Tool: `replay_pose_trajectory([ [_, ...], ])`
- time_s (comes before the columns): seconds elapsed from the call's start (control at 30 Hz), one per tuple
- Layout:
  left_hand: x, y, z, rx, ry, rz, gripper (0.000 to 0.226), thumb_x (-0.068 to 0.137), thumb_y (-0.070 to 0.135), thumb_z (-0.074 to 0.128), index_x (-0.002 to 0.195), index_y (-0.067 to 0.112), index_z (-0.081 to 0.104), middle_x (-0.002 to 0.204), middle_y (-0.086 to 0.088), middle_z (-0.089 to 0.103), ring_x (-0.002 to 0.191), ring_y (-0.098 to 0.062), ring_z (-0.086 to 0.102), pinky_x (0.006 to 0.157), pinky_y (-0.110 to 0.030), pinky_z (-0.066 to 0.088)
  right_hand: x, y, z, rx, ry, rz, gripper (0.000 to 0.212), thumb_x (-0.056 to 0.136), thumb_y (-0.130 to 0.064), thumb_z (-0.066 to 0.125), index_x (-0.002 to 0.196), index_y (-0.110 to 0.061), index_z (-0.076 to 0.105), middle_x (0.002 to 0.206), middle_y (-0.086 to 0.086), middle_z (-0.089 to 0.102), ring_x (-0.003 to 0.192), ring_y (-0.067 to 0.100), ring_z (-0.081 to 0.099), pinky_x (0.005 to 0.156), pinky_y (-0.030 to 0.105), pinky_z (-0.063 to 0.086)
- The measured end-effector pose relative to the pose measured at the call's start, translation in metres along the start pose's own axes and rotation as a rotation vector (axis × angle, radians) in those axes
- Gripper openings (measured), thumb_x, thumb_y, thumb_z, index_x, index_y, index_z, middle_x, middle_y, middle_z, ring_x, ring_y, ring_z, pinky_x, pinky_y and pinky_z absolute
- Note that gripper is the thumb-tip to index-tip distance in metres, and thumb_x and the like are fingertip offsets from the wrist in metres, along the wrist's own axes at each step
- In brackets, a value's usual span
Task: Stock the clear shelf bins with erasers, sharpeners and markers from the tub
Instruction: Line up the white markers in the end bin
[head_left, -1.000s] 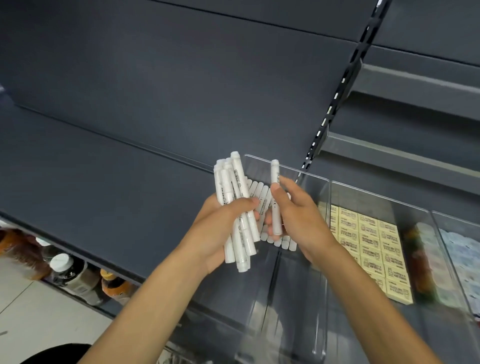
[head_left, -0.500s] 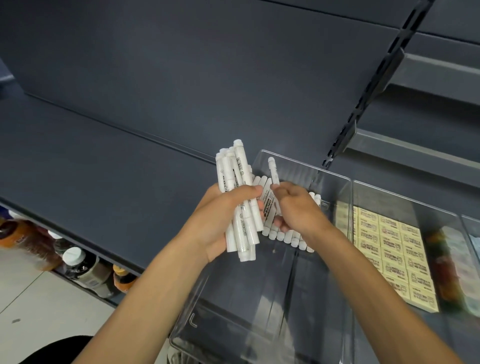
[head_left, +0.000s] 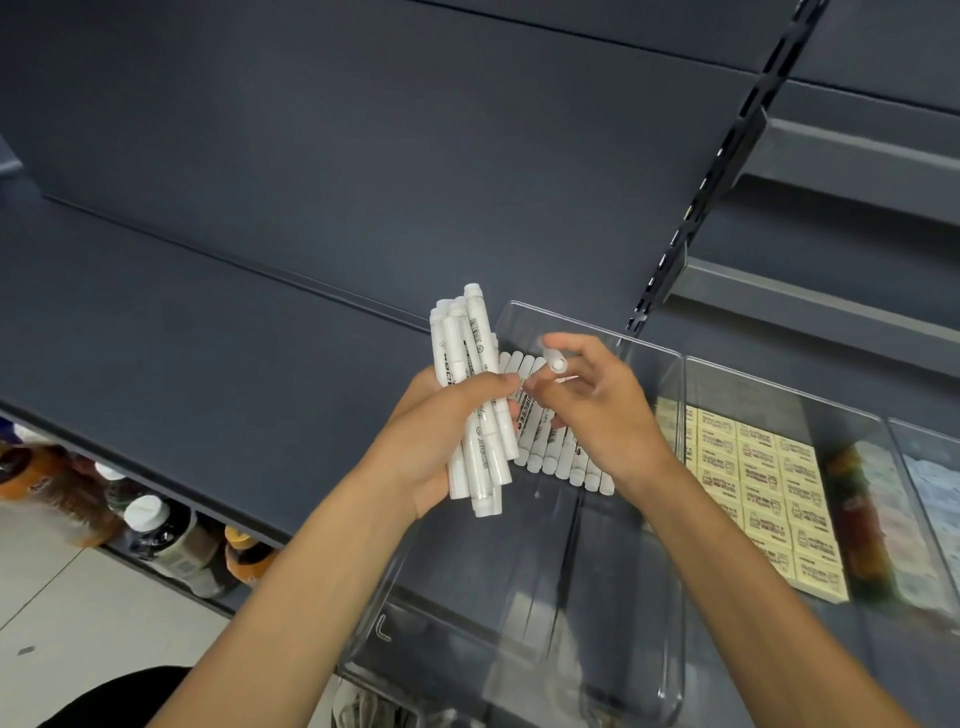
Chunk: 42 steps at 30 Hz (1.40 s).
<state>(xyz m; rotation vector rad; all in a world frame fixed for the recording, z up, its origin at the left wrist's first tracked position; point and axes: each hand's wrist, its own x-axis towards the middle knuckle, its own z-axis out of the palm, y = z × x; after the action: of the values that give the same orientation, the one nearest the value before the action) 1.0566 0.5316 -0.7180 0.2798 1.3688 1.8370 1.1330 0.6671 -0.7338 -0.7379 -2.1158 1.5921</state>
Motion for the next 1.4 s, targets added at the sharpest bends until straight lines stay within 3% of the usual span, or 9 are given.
replay_pose_trajectory([
  [0.1,-0.003,-0.002,0.002,0.019,-0.004,0.012,0.005,0.09,0.008,0.066,0.093,0.012,0.065,0.064,0.001,0.064,0.06,-0.009,0.065,0.057,-0.026,0.054,0.001,0.0,0.001,0.0,0.056,-0.041,0.006,0.094,-0.015,0.061,0.096,-0.017,0.066,0.07,0.006,0.062,0.062,0.007,0.056,0.063,0.022,0.045],
  [0.27,-0.007,-0.005,0.008,0.079,-0.048,0.074,0.01,0.09,0.005,0.066,0.098,0.012,0.066,0.066,0.004,0.067,0.065,-0.008,0.067,0.059,-0.022,0.053,0.019,0.009,0.011,0.02,0.109,0.112,0.039,0.094,-0.028,0.062,0.083,0.01,0.061,0.069,0.016,0.059,0.059,0.024,0.056,0.066,0.043,0.056],
  [0.47,-0.005,-0.007,0.01,0.276,-0.013,0.214,0.031,0.085,-0.003,0.068,0.111,0.012,0.061,0.08,0.0,0.067,0.068,-0.008,0.066,0.063,-0.021,0.053,0.052,0.019,0.032,-0.169,0.161,0.232,0.014,0.091,-0.016,0.062,0.097,-0.01,0.051,0.073,-0.001,0.057,0.066,0.017,0.057,0.067,0.031,0.046],
  [0.6,-0.001,-0.012,0.007,0.393,0.047,0.269,0.047,0.078,0.001,0.073,0.118,0.02,0.057,0.106,-0.002,0.07,0.089,-0.014,0.071,0.079,-0.036,0.06,0.069,0.026,0.046,-0.267,0.172,0.189,0.023,0.092,-0.004,0.049,0.073,-0.016,0.045,0.067,-0.004,0.049,0.071,0.021,0.054,0.061,0.026,0.04],
  [0.7,0.001,-0.015,0.005,0.413,0.075,0.29,0.049,0.079,0.001,0.073,0.117,0.023,0.052,0.098,0.002,0.068,0.079,-0.007,0.07,0.072,-0.029,0.06,0.071,0.031,0.044,-0.226,0.157,0.225,0.027,0.087,-0.004,0.055,0.064,-0.019,0.055,0.065,-0.004,0.056,0.073,0.022,0.057,0.065,0.029,0.05],
  [0.8,0.003,-0.015,0.007,0.422,0.08,0.316,0.051,0.08,0.002,0.073,0.12,0.024,0.051,0.099,0.003,0.067,0.081,-0.003,0.068,0.07,-0.021,0.057,0.064,0.029,0.037,-0.159,0.064,0.219,0.012,0.086,-0.007,0.059,0.079,-0.008,0.069,0.073,0.002,0.068,0.074,0.021,0.064,0.071,0.033,0.055],
  [0.97,0.009,-0.015,0.011,0.37,0.081,0.282,0.039,0.084,0.004,0.073,0.116,0.017,0.054,0.108,-0.007,0.068,0.092,-0.008,0.069,0.076,-0.018,0.054,0.036,0.019,0.024,-0.038,0.053,0.144,0.019,0.094,-0.012,0.051,0.09,-0.004,0.067,0.088,0.01,0.072,0.082,0.022,0.066,0.084,0.042,0.055],
  [1.17,-0.001,-0.012,0.02,0.276,-0.012,0.261,0.03,0.09,0.006,0.069,0.118,0.009,0.058,0.104,-0.008,0.071,0.092,-0.014,0.071,0.071,-0.016,0.053,-0.016,-0.007,0.001,0.162,0.132,0.018,0.021,0.1,-0.016,0.047,0.09,-0.008,0.064,0.076,0.008,0.068,0.061,0.015,0.059,0.058,0.031,0.053],
  [1.4,-0.015,-0.018,0.017,0.343,-0.091,0.282,0.023,0.093,0.003,0.063,0.116,0.006,0.061,0.097,-0.018,0.07,0.085,-0.024,0.07,0.076,-0.032,0.059,-0.044,-0.011,-0.007,0.212,-0.021,0.014,0.018,0.097,-0.027,0.056,0.096,-0.016,0.069,0.072,0.002,0.062,0.056,0.012,0.053,0.056,0.026,0.049],
])
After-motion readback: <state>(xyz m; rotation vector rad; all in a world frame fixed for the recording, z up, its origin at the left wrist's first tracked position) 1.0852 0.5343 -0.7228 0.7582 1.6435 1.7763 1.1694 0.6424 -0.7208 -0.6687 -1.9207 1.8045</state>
